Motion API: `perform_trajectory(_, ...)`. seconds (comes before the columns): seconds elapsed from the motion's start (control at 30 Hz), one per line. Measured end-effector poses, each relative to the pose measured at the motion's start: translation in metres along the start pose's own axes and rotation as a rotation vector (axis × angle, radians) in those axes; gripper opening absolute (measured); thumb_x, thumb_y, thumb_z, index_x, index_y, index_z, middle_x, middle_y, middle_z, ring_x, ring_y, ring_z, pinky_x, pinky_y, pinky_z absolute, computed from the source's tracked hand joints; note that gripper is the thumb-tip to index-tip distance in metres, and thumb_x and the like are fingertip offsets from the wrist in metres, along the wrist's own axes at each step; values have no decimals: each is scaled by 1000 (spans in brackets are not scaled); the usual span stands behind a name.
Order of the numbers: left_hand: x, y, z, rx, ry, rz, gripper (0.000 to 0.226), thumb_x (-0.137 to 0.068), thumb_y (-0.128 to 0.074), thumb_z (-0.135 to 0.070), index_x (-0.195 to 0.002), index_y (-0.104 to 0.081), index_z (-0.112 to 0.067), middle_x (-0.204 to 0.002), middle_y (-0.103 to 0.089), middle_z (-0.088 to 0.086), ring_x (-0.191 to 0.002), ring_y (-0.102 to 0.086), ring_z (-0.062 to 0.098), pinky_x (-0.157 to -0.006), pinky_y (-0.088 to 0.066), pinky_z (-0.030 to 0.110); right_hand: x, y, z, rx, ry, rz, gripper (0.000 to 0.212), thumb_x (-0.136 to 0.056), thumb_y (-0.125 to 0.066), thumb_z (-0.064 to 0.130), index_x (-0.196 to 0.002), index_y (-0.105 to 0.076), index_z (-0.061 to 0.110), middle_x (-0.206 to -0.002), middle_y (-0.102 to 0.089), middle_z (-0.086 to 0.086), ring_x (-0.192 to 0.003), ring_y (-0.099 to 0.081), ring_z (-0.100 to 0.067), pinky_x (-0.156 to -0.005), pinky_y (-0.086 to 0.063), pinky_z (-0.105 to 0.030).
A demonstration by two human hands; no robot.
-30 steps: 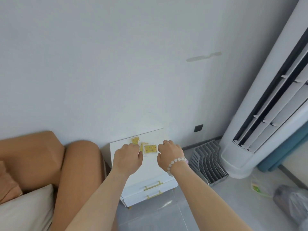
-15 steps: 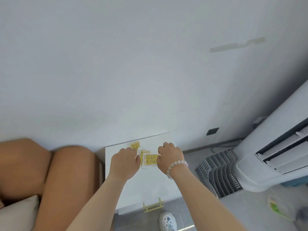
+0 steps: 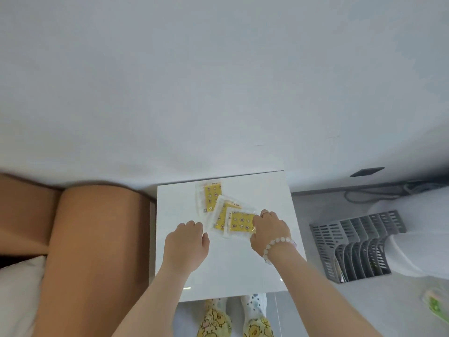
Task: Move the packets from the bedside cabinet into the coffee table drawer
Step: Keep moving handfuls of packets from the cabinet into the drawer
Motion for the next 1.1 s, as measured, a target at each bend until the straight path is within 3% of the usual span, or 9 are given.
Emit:
perform_trajectory(0.1, -30, -20, 9, 5, 5, 24, 32, -97, -34, -34, -113, -56, -16, -108, -57, -4, -101, -54, 17, -73, -42, 27, -31, -20, -3, 19, -31, 59, 36, -89, -49, 16, -124, -43, 14, -128, -40, -4, -116, -42, -18, -76, -37, -23)
perform_trajectory(0.23, -67, -50, 13, 27, -2, 34, 42, -94, -42, -39, -130, -46, -15, -122, -48, -1, -109, -50, 18, -72, -43, 27, -76, -42, -10, 52, -69, 77, 63, -83, -61, 17, -137, -28, 15, -139, -29, -5, -121, -39, -19, -79, -43, -24)
perform_trajectory(0.33, -92, -74, 15, 58, 30, 67, 71, -87, -50, -53, -143, -26, -16, -145, -30, 4, -130, -37, 21, -94, -42, 28, -107, -54, -10, 62, -70, 55, 78, -83, -64, 18, -145, -16, 15, -149, -20, -5, -128, -34, -21, -83, -45, -26)
perform_trajectory(0.4, -102, -91, 15, 110, 89, 128, 92, -81, -57, -59, -148, -13, -14, -155, -12, 11, -143, -16, 26, -112, -26, 33, -122, -62, -8, 77, -48, 49, 86, -84, -65, 20, -148, -8, 16, -152, -15, -6, -131, -31, -22, -85, -45, -27)
perform_trajectory(0.5, -114, -111, 12, 187, 157, 194, 116, -71, -63, -67, -151, 3, -15, -158, 8, 14, -147, 5, 30, -119, -8, 38, -134, -75, -2, 79, -14, 46, 95, -83, -67, 28, -150, -2, 15, -153, -13, -5, -133, -29, -21, -88, -44, -29)
perform_trajectory(0.67, -135, -124, 10, 323, 201, 224, 137, -56, -79, -61, -150, 10, -17, -157, 15, 13, -147, 5, 28, -118, -14, 40, -140, -84, 7, 134, 72, 0, 96, -83, -67, 33, -150, -2, 12, -150, -18, -6, -132, -30, -23, -89, -42, -31)
perform_trajectory(0.8, -140, -131, 2, 290, 208, 282, 146, -50, -80, -65, -149, 16, -16, -155, 23, 15, -145, 17, 30, -118, -12, 42, -143, -86, 10, 140, 115, -1, 102, -77, -71, 44, -149, -6, 11, -146, -22, -6, -127, -33, -23, -87, -40, -30)
perform_trajectory(0.93, -130, -137, -7, 271, 162, 269, 145, -52, -78, -66, -149, 18, -17, -154, 24, 17, -144, 21, 32, -118, -7, 40, -144, -88, 11, 93, 108, -13, 96, -70, -76, 46, -141, -20, 14, -139, -28, -4, -121, -37, -21, -85, -39, -29)
perform_trajectory(1.1, -119, -138, -14, 317, 116, 205, 130, -61, -74, -63, -151, 9, -19, -156, 19, 15, -145, 16, 28, -117, -11, 33, -144, -91, 10, 58, 102, -26, 88, -71, -75, 46, -138, -26, 15, -138, -30, -3, -121, -37, -20, -88, -36, -29)
Point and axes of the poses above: each hand's wrist, its own x-axis away from the middle knuckle, its own y-axis out of the back of the hand, z = x × y, the point moved 5 cm from there along -x, towards the middle knuckle
